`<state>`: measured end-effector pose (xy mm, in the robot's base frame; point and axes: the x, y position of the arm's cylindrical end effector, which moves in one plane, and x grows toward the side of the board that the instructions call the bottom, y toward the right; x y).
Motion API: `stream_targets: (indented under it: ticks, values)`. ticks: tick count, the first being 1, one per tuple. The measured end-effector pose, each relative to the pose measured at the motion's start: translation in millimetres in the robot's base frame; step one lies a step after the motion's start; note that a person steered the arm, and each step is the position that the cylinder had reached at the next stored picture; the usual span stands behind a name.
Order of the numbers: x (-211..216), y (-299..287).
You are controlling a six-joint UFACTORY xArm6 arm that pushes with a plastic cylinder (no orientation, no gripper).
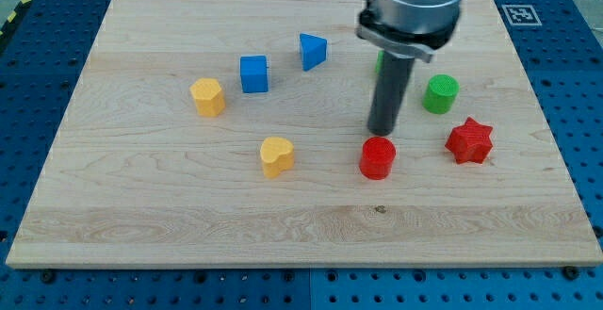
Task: Adjust the red circle and green blocks diagonal to each other
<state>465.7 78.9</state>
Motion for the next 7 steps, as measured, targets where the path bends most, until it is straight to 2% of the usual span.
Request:
stream_targets:
  ticks: [3, 7]
  values:
    - [10, -14]
    - [39, 35]
